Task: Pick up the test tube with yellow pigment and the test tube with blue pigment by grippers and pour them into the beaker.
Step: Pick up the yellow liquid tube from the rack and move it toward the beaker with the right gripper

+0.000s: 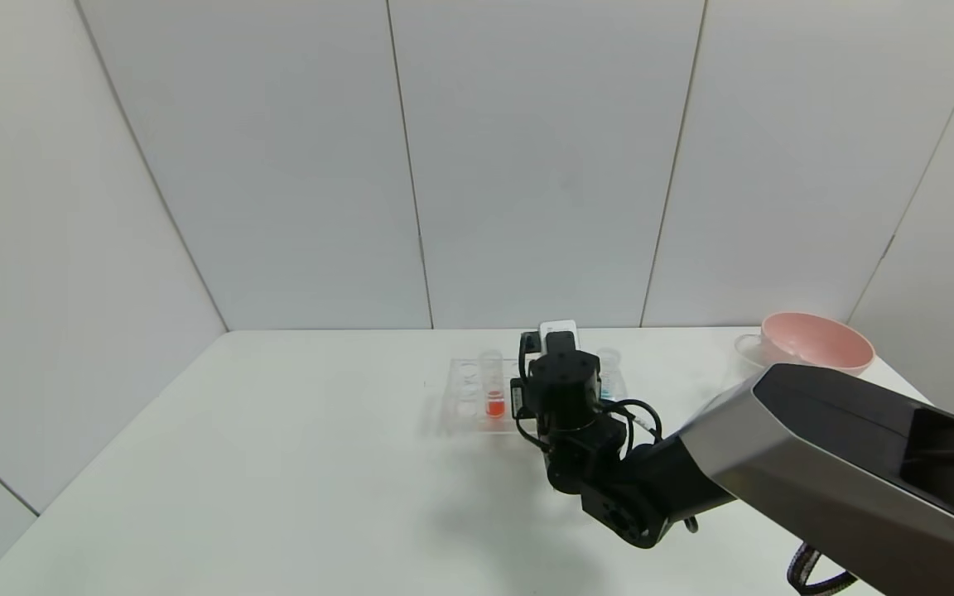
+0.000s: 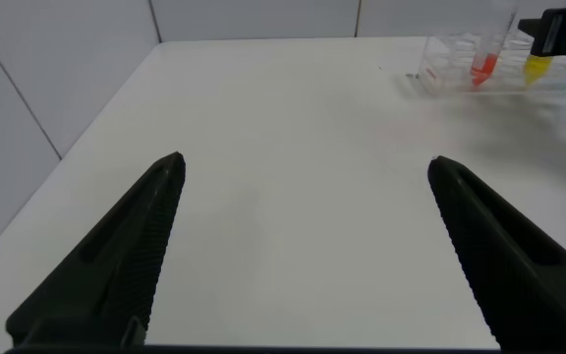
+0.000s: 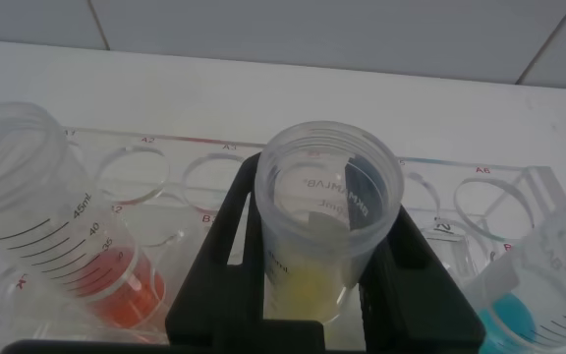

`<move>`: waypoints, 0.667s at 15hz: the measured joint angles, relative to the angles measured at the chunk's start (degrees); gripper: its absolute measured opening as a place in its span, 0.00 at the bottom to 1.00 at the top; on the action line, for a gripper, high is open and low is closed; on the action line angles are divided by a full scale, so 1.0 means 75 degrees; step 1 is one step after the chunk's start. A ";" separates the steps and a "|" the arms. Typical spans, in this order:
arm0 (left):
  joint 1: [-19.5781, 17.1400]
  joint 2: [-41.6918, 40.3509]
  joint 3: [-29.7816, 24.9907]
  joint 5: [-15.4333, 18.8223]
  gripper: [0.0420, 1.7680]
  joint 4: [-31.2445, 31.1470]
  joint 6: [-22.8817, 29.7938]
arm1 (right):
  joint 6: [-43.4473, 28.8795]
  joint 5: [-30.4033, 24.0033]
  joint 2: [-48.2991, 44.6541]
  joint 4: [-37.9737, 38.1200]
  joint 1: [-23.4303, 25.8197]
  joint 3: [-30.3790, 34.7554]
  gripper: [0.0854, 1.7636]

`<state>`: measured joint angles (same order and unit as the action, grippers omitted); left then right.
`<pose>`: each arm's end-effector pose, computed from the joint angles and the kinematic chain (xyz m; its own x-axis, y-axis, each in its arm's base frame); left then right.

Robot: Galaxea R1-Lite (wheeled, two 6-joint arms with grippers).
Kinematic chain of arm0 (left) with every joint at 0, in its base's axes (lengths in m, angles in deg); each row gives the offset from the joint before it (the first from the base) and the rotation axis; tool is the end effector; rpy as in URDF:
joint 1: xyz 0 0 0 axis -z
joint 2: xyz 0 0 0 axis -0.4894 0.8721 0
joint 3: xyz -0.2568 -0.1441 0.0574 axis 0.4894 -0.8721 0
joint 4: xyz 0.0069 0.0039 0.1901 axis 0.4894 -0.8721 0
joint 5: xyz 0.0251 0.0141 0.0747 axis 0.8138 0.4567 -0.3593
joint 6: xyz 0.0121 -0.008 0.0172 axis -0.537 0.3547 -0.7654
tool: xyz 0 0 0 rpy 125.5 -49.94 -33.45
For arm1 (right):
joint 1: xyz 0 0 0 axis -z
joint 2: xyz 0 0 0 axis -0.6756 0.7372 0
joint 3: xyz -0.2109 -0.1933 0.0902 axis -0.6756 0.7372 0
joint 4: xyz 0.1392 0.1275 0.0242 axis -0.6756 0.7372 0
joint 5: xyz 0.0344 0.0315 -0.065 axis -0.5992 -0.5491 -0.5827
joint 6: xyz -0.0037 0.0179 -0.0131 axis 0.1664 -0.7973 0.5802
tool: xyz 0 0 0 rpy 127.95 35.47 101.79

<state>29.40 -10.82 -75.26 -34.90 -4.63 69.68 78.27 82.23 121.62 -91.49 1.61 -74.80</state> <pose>-0.0225 0.0001 0.0757 1.0000 -0.0017 -0.0022 0.0017 1.0000 -0.0042 0.3644 0.2971 0.0588 0.9900 0.0468 -0.1330 -0.0486 0.9988 -0.0107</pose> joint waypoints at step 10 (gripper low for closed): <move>0.0000 0.0000 0.0000 0.0000 1.00 0.0000 0.0000 | 0.0541 0.0005 -0.0892 0.0003 -0.0099 0.0063 0.30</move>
<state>29.40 -10.82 -75.26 -34.90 -4.63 69.68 82.33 82.27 114.92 -91.46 0.86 -74.32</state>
